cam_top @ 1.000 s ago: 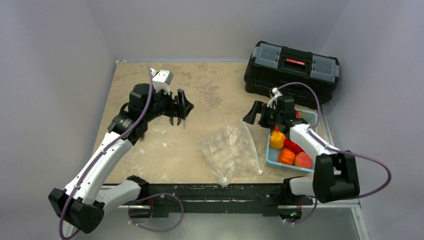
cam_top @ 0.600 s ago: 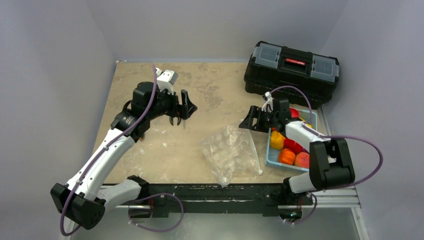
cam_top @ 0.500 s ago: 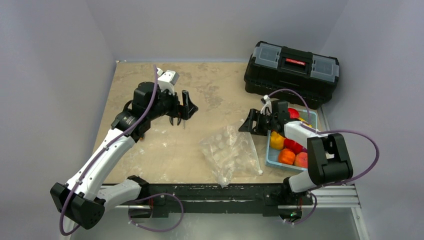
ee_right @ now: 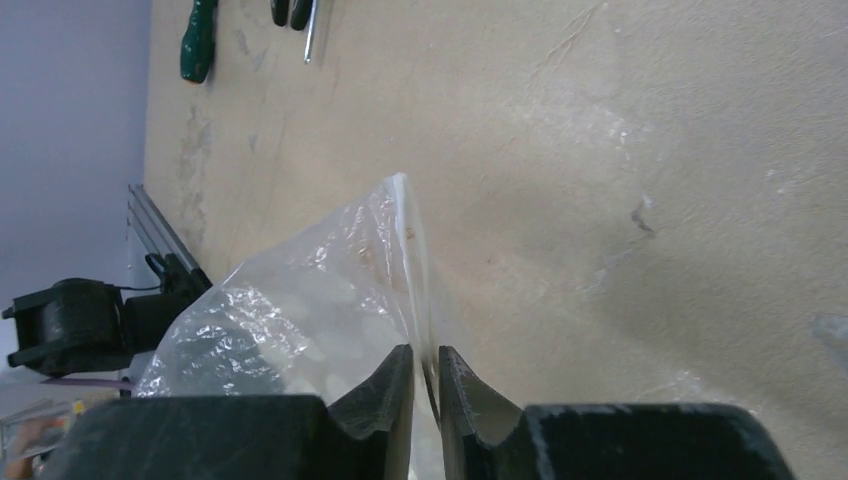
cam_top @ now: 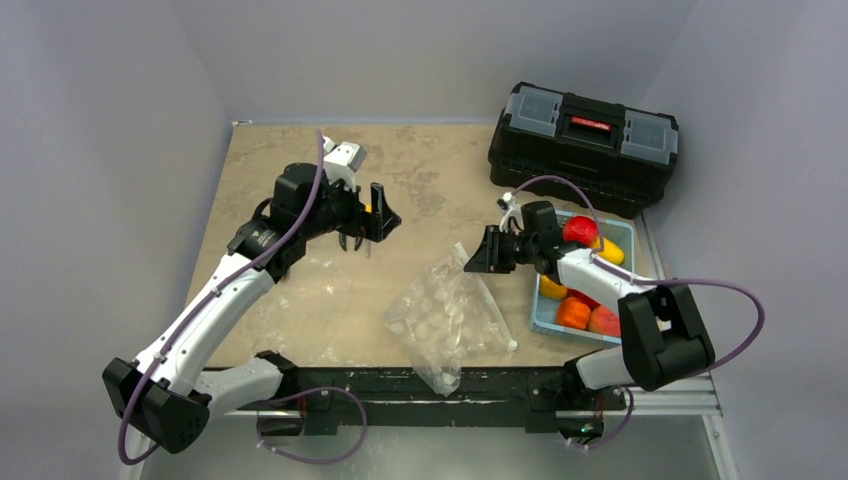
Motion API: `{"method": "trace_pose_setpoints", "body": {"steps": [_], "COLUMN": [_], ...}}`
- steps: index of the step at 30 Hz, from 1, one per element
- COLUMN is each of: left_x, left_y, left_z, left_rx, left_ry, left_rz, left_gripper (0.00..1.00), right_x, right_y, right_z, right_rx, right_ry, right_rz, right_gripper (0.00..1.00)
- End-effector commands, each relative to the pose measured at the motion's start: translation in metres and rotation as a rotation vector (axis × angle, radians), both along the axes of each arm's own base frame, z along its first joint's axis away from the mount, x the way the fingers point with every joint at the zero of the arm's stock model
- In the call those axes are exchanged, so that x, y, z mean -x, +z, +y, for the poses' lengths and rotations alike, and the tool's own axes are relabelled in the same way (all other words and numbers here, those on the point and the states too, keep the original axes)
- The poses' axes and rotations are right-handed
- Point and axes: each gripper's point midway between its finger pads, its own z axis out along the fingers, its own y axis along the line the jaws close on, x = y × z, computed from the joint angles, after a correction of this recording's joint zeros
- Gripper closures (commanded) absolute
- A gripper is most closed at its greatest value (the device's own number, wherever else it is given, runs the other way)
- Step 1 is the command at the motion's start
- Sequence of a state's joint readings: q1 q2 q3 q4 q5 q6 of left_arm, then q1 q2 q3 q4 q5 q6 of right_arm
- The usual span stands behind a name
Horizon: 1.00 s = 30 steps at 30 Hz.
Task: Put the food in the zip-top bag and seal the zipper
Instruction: Pick up the zipper food storage bag at the center of the board.
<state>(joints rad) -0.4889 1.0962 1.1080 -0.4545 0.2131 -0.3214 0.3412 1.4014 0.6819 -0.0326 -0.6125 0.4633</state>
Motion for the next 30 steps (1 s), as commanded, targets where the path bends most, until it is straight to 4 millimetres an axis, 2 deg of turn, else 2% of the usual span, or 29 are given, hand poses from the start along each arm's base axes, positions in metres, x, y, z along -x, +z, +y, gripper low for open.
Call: {"method": "trace_pose_setpoints", "body": {"steps": [1, 4, 7, 11, 14, 16, 19, 21, 24, 26, 30], "left_x": [0.0, 0.002, 0.003, 0.005, 0.007, 0.009, 0.015, 0.017, 0.022, 0.029, 0.035], "left_y": [0.018, 0.02, 0.018, 0.02, 0.022, 0.022, 0.022, 0.018, 0.007, 0.002, -0.007], "left_z": [-0.007, -0.009, -0.012, -0.016, -0.02, -0.024, -0.036, -0.042, -0.053, -0.062, -0.07], "left_rx": [0.005, 0.009, 0.003, 0.014, 0.035, 0.049, 0.073, 0.057, 0.006, -0.032, -0.087], "left_ry": [-0.027, -0.041, -0.052, -0.072, -0.094, -0.114, -0.162, -0.173, -0.199, -0.227, -0.235], "left_rz": [-0.052, -0.049, -0.051, -0.051, -0.057, -0.058, -0.055, -0.052, -0.042, -0.041, -0.051], "left_gripper": [0.04, 0.05, 0.05, 0.05, 0.05, 0.07, 0.13, 0.15, 0.16, 0.15, 0.15], "right_x": [-0.009, -0.01, -0.015, -0.028, -0.048, -0.056, -0.053, -0.054, -0.056, -0.059, -0.056], "right_y": [0.027, 0.038, 0.05, 0.076, 0.101, 0.119, 0.148, 0.153, 0.166, 0.169, 0.168], "right_z": [0.018, 0.025, 0.027, 0.03, 0.019, 0.01, -0.001, -0.009, -0.009, -0.004, 0.018], "right_rx": [-0.076, -0.109, -0.136, -0.186, -0.198, -0.266, -0.479, -0.556, -0.523, -0.488, -0.509], "right_ry": [-0.009, -0.012, -0.045, -0.122, -0.285, -0.431, -0.626, -0.746, -0.834, -0.87, -0.89], "right_rz": [-0.055, -0.072, -0.067, -0.069, -0.082, -0.07, -0.06, -0.026, -0.024, -0.011, 0.04], "right_gripper": [0.9, 1.0, 1.0, 1.0, 1.0, 1.0, 1.0, 1.0, 1.0, 1.0, 1.0]}}
